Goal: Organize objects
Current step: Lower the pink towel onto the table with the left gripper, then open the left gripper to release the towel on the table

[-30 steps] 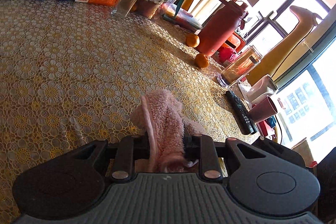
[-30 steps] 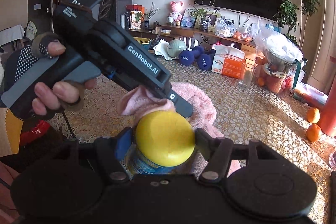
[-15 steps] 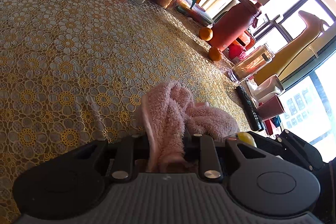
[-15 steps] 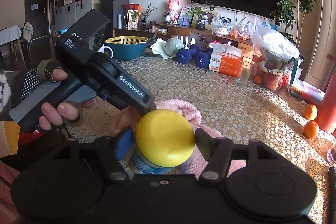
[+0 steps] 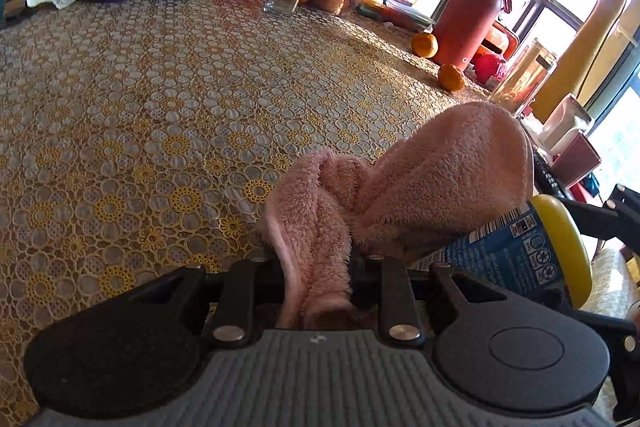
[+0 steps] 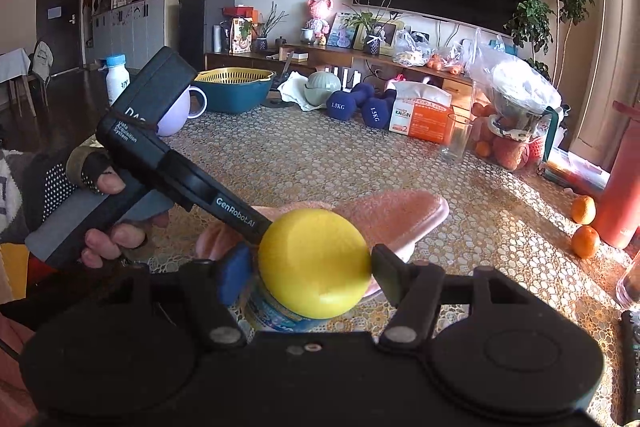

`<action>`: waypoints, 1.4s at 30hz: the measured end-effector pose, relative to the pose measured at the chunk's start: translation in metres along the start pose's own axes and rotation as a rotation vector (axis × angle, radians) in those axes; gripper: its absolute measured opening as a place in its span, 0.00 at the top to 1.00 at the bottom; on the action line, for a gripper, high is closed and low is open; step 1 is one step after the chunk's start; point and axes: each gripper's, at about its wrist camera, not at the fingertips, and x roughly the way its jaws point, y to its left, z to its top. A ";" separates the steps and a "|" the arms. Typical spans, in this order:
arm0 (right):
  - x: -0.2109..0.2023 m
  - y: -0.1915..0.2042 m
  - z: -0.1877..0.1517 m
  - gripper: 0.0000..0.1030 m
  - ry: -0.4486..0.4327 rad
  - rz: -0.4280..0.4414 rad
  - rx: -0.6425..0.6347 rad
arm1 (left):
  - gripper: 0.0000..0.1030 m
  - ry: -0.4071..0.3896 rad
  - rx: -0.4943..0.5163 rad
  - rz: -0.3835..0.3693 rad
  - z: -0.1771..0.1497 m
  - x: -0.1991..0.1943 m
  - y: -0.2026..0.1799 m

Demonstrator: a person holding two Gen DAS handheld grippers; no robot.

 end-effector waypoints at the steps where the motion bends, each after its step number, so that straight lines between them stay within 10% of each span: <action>1: 0.000 0.000 0.000 0.38 0.000 -0.002 0.001 | 0.78 -0.008 0.039 0.023 -0.001 0.000 -0.005; 9: 0.002 0.006 0.002 0.38 0.000 -0.022 -0.022 | 0.78 -0.069 0.254 0.180 -0.005 -0.007 -0.027; 32: 0.012 0.010 0.009 0.37 0.007 -0.035 0.007 | 0.77 -0.055 0.037 0.273 0.023 -0.004 0.040; 38: 0.016 0.013 0.014 0.38 0.009 -0.055 -0.011 | 0.41 -0.071 -0.021 0.254 0.023 -0.012 0.047; 42: 0.016 0.009 0.018 0.38 -0.004 -0.105 -0.034 | 0.36 -0.093 -0.057 0.230 0.025 -0.021 0.051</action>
